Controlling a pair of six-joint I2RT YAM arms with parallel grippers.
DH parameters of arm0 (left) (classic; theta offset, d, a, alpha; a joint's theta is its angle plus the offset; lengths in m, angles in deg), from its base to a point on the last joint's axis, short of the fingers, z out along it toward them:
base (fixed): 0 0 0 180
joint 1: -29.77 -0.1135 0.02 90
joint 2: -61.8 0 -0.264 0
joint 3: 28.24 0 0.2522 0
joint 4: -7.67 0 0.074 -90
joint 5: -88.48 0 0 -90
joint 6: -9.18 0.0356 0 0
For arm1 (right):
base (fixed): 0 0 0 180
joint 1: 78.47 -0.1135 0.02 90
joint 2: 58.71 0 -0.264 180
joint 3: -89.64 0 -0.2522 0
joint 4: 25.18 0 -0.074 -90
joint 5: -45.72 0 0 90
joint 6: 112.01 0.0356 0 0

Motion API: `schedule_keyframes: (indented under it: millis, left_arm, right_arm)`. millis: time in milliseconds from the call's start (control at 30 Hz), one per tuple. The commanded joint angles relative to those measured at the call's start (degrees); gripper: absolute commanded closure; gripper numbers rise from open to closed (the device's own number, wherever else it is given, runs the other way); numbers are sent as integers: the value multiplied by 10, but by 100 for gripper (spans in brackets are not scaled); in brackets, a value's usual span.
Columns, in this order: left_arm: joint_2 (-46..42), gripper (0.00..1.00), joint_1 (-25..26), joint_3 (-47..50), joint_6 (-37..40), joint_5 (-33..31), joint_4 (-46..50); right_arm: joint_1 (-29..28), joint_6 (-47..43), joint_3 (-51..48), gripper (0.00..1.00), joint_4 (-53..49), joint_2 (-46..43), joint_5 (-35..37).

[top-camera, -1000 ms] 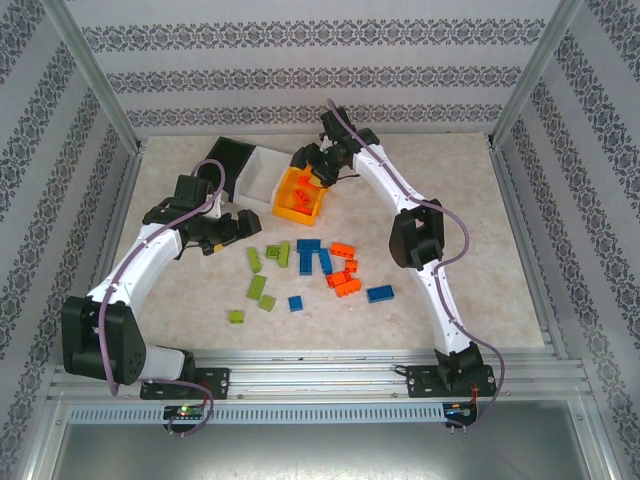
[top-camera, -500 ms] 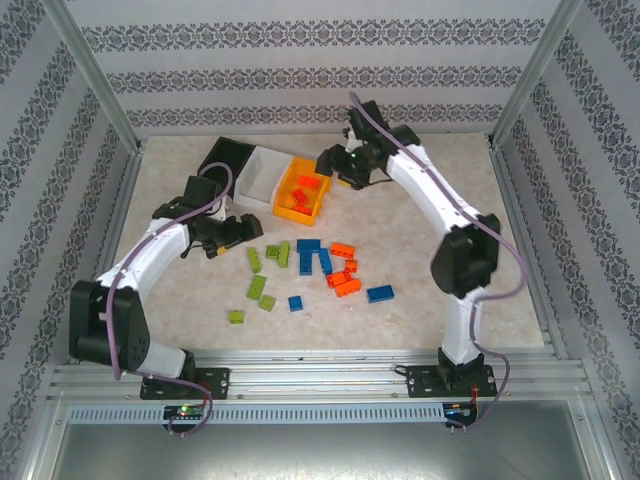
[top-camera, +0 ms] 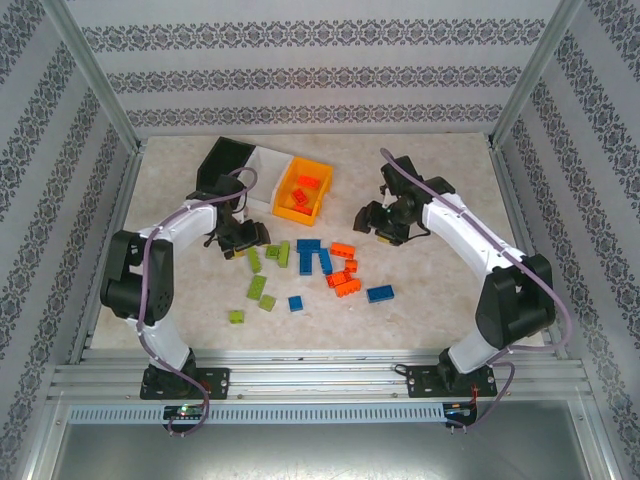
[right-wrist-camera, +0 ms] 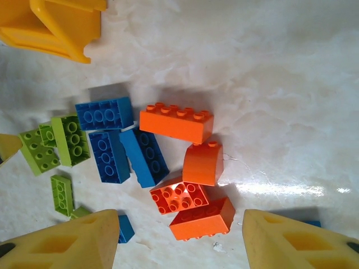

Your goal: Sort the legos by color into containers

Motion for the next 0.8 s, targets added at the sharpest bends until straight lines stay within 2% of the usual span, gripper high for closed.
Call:
schedule_keyframes:
  millis: [0, 167, 367, 533, 767]
  left_arm:
    - [12, 34, 11, -6, -9, -17, 33]
    - [23, 40, 18, 9, -15, -20, 25]
    - [35, 60, 17, 9, -11, -26, 28]
    - [37, 64, 17, 15, -12, -20, 25]
    - [13, 83, 11, 28, -12, -23, 26]
  right_arm:
    - [8, -4, -5, 39, 20, -15, 2]
    - [8, -6, -4, 40, 25, -12, 1]
    - [7, 5, -21, 40, 39, -14, 0]
    - [7, 10, -12, 40, 43, -6, -1]
    - [4, 4, 36, 40, 31, 30, -5]
